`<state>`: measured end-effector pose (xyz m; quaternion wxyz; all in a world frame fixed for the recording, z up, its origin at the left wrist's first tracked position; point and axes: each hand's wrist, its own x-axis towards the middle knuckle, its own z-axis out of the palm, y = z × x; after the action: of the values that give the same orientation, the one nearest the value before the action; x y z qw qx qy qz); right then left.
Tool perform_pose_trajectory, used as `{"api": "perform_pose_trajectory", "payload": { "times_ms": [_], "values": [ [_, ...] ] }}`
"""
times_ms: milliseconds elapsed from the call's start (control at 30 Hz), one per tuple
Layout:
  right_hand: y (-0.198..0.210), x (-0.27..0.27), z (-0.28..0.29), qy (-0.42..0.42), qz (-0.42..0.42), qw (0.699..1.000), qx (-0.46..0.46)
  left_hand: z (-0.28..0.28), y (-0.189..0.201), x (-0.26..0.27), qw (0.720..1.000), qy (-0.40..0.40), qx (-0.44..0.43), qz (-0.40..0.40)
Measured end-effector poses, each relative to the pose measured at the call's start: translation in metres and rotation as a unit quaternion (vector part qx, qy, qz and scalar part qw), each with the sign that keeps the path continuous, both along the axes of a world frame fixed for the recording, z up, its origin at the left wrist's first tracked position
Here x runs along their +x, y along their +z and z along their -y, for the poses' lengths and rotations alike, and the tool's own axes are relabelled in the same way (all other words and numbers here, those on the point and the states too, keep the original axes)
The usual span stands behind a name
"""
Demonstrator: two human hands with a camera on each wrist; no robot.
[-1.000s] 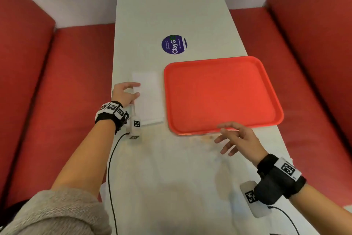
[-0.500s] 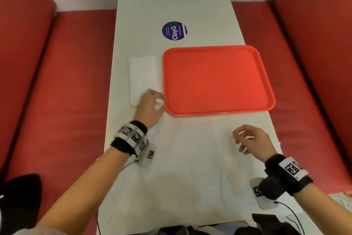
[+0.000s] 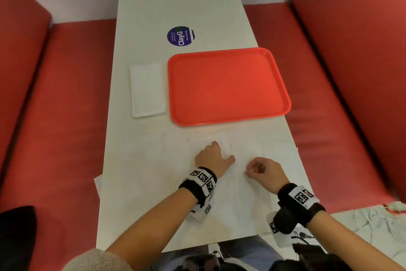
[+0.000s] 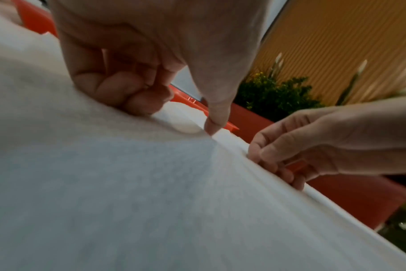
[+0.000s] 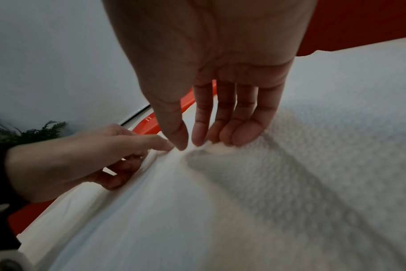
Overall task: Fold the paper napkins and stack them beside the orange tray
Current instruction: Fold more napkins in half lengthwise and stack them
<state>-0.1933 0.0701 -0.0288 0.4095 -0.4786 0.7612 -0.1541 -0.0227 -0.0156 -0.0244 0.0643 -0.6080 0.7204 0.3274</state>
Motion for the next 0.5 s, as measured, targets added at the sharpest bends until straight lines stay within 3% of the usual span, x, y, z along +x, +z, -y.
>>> {"api": "perform_pose_trajectory", "payload": {
  "times_ms": [167, 233, 367, 500],
  "values": [
    [-0.003, -0.001, -0.002, 0.01, -0.006, 1.0, -0.014, -0.001, 0.004, -0.001, 1.0, 0.02, 0.006, 0.01],
    [-0.005, -0.002, -0.002, 0.014, -0.009, 1.0, -0.016, -0.001, 0.002, 0.002, 0.999, 0.037, 0.016, -0.02],
    [-0.005, -0.004, -0.001, 0.029, -0.005, 0.999, -0.015, -0.003, -0.004, 0.021, 0.975, 0.169, -0.064, -0.132],
    [-0.007, -0.005, 0.001, 0.038, -0.013, 0.999, -0.016, -0.002, -0.008, 0.038, 0.95, 0.29, -0.082, -0.084]
  ]
}}
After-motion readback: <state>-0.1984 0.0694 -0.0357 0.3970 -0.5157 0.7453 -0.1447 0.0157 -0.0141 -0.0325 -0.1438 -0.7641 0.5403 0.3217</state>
